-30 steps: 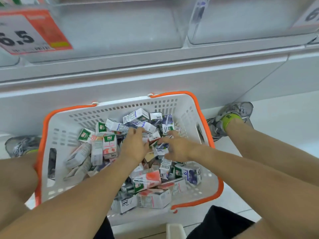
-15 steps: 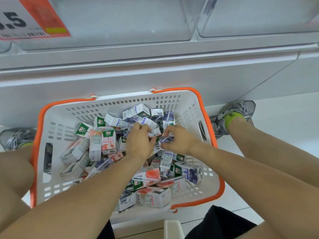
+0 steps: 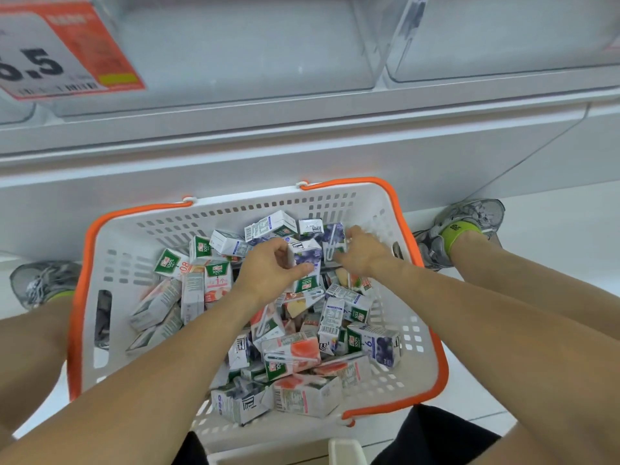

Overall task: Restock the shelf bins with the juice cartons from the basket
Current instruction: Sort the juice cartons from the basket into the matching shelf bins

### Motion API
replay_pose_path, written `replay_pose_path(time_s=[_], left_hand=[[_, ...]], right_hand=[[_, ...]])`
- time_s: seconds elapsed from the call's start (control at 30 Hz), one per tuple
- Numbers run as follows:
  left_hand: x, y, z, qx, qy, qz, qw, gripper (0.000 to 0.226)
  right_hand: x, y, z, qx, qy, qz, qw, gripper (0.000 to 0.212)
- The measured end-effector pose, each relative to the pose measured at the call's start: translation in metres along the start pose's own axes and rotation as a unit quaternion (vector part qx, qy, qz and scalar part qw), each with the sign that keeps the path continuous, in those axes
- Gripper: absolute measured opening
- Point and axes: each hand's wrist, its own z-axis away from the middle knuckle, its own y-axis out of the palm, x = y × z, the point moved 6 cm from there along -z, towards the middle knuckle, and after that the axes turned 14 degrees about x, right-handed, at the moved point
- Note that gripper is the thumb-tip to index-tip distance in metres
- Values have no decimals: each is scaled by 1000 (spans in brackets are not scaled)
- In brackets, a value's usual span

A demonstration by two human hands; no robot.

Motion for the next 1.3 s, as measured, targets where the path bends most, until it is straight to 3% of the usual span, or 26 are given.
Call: replay_pose_path(time_s=[0.1, 0.23, 0.43, 0.53, 0.63, 0.77, 0.83, 0.9, 1.03, 1.07, 1.2, 1.3], left_hand=[[10, -9, 8, -13, -15, 70, 997, 39], [15, -22, 18, -21, -31, 141, 989, 40], [15, -37, 23, -31, -30, 173, 984, 36], [13, -36, 24, -34, -22, 192, 981, 48], [12, -32, 27, -32, -29, 215, 976, 55], [13, -29, 31, -30, -43, 260, 964, 54], [7, -29, 34, -26, -53, 288, 956, 54], [-5, -30, 37, -11, -52, 314, 948, 60], [-38, -38, 39, 38, -5, 347, 937, 99], [-51, -42, 43, 49, 12, 364, 930, 100], [-124, -56, 73, 122, 68, 356, 924, 56], [-159, -72, 89, 152, 106, 305, 934, 58]], right_hand=[[17, 11, -22, -14, -14, 29, 999, 68], [31, 0, -26, -69, 1, 94, 993, 56], [27, -9, -7, -97, -8, 36, 995, 59], [24, -17, 5, -104, -3, 16, 994, 51], [23, -31, 24, -71, 0, -18, 997, 28], [30, -39, 60, 57, -9, -162, 985, 7], [43, -44, 84, 111, -26, -178, 977, 9], [58, -56, 110, 148, -54, -162, 974, 26], [89, -91, 156, 178, -100, -123, 971, 32], [94, -99, 166, 179, -106, -122, 970, 33], [108, -124, 193, 167, -133, -134, 968, 49], [120, -137, 213, 161, -170, -196, 952, 15]])
